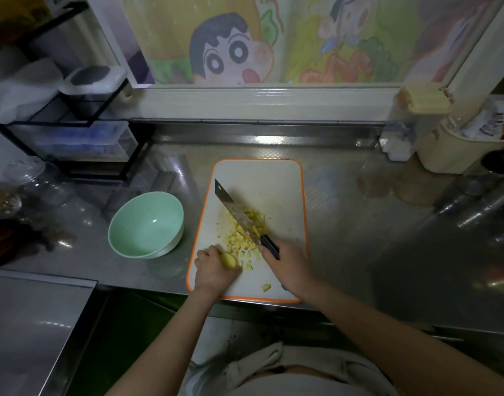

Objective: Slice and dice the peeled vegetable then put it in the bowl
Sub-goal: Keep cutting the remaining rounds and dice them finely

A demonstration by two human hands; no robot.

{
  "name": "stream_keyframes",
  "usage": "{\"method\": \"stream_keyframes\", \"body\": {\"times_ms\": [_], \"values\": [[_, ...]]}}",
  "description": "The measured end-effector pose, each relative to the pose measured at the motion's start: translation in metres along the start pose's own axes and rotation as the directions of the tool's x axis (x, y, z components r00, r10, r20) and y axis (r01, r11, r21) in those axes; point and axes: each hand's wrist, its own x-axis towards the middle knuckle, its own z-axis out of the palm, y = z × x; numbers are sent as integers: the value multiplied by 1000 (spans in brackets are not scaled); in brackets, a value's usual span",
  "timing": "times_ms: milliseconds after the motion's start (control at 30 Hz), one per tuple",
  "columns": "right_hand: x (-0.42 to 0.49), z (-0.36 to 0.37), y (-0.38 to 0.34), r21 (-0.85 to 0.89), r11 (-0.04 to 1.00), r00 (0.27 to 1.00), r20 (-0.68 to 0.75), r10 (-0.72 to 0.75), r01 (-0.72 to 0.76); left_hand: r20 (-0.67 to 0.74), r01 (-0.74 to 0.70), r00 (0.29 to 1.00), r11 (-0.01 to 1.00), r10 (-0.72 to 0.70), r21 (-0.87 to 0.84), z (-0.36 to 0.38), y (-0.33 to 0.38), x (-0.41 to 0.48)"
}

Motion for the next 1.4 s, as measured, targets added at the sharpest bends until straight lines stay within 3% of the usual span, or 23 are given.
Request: {"method": "stream_keyframes", "body": {"times_ms": [267, 467, 600, 800, 1200, 1300, 1400], "values": [[-2, -2, 0, 19, 1000, 1000, -5, 11, -11, -30, -76, 996, 982, 83, 175, -4, 2, 6], [-3, 0, 1, 13, 1000, 1000, -13, -1, 2, -97, -34, 994, 996, 42, 85, -12, -11, 6], [-4, 1, 0, -22, 999, 999, 0, -37, 37, -52, 19, 999, 997, -15, 78, -15, -18, 6], [-5, 5, -2, -30, 999, 999, 32, -42, 43, -2, -84, 996, 984, 85, 158, -10, -13, -1], [-3, 5, 1, -16, 999, 999, 15, -48, 49, -138, -227, 955, 948, 261, 222, -6, -8, -4], [-3, 5, 0, -9, 999, 999, 30, -41, 41, -173, -243, 947, 955, 272, 170, -7, -7, -3], [-1, 6, -1, -23, 999, 998, 36, -42, 43, -246, -284, 929, 959, 277, 10, -10, -6, -5]]}}
